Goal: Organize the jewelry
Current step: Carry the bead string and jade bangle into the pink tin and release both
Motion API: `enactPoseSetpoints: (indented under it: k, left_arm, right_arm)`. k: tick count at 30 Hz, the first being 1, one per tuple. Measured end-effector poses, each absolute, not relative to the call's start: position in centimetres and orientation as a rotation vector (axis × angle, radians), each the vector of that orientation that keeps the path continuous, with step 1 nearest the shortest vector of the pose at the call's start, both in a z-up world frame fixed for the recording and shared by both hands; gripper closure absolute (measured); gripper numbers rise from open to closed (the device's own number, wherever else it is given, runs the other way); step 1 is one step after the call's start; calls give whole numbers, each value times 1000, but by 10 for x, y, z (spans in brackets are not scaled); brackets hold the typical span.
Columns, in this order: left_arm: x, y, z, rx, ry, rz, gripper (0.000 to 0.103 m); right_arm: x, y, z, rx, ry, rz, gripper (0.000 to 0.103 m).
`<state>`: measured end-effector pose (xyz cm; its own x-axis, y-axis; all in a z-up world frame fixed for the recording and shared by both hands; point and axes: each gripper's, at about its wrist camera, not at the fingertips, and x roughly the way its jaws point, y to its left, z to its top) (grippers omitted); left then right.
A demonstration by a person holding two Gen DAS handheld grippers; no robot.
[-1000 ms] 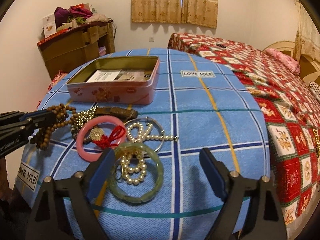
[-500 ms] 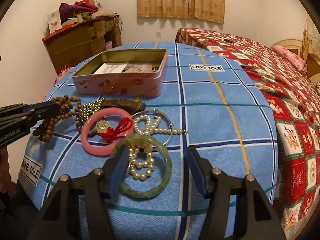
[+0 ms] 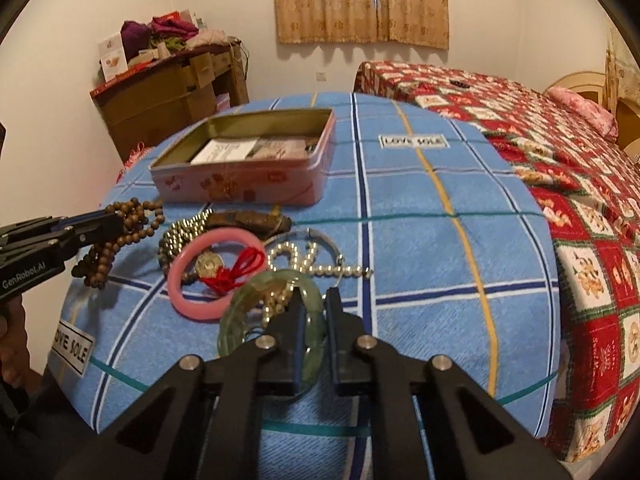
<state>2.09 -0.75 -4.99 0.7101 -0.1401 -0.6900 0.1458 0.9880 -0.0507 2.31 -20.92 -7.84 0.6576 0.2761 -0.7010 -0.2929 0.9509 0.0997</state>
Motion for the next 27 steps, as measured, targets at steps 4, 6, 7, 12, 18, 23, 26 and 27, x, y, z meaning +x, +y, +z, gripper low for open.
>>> enactPoseSetpoints:
  k: [4,6,7,12,18,23,26,27]
  left_arm:
    - [21,-5,-44,0,747,-156,88]
    - [22,-5,-42,-2,744,-158,88]
    - [22,-5,-41,-1,741,-158,88]
    - [23,-5,-37,0,734,-162,88]
    - [25,-4,-34,1,726,-152,88]
    - [31,-1,-30,-5,718,-140,88]
    - [37,1,-27,-8,710,-137,88]
    - [39,1,-26,-7,708,-135,88]
  right_arm:
    - [25,-212,-71,-9,770,323,91]
    - [25,-212,-67,-4,758,328,91]
    - [25,-212,-66,-5,753,331,91]
    - [27,-212,-57,-4,734,346,91]
    - [37,-212,-48,-1,725,368,91]
    - [54,-209,-43,17,736,403,91]
    - [63,-205,-39,18,737,424,91]
    - [64,-204,-38,19,738,430,91]
